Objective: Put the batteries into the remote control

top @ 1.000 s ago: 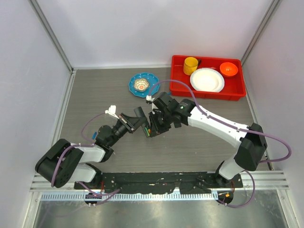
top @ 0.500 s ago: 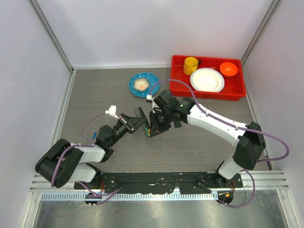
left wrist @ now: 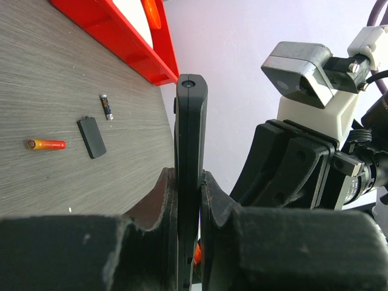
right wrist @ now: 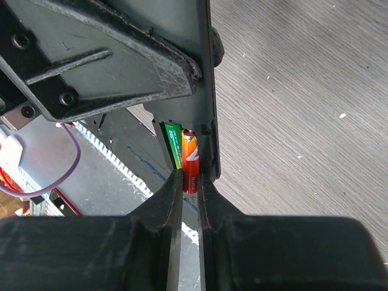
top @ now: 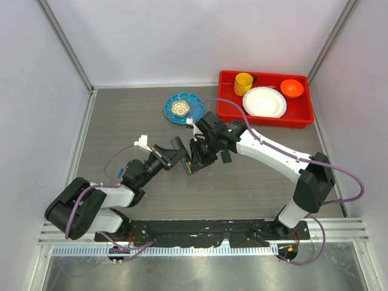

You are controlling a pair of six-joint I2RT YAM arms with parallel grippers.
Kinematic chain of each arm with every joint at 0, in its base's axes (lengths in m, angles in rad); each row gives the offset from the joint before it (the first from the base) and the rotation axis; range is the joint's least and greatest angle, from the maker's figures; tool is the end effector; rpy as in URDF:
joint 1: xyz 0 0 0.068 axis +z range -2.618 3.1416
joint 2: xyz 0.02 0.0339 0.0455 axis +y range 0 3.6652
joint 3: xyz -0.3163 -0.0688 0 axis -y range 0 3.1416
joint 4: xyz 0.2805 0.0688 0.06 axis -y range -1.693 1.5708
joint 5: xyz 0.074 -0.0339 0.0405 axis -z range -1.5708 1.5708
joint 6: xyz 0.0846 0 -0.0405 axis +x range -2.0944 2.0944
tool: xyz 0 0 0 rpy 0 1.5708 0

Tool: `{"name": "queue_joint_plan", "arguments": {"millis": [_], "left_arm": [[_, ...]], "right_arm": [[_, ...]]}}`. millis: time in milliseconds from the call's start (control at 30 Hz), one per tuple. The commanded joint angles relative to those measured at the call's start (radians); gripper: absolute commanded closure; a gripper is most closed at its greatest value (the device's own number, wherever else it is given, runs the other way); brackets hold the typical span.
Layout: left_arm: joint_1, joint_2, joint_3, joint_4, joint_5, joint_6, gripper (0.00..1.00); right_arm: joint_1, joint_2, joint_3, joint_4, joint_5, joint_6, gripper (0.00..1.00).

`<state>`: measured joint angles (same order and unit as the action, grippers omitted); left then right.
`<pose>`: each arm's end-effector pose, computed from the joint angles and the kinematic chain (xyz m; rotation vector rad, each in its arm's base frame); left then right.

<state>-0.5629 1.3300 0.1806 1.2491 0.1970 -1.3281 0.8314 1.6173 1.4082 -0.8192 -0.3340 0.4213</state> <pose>0.2197 -0.1582 0.2049 -0.4642 1.6526 -1.6275 0.2497 0.3150 0.2981 -0.6926 2.6912 0.8316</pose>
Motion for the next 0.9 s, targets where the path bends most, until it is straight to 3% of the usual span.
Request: {"name": "queue_joint_plan", "arguments": {"millis": [0, 233, 467, 867], "left_arm": [[-0.012, -0.028, 0.045, 0.297, 0.056, -0.054, 1.0], [-0.012, -0.022, 0.057, 0.297, 0.056, -0.066, 1.0], [-0.012, -0.014, 0.056, 0.297, 0.047, -0.068, 1.0], [-0.012, 0.008, 0.053, 0.297, 0.041, -0.069, 1.0]], "right_arm": [[-0.035, 0.032, 0.055, 0.008, 0.075, -0.03, 0.99], [-0.041, 0.069, 0.1, -0.011, 0.084, -0.044, 0.99], [-0.041, 0.075, 0.109, -0.026, 0.107, -0.044, 0.86], [-0.041, 0.072, 0.109, -0.037, 0.112, -0.035, 0.75]]}}
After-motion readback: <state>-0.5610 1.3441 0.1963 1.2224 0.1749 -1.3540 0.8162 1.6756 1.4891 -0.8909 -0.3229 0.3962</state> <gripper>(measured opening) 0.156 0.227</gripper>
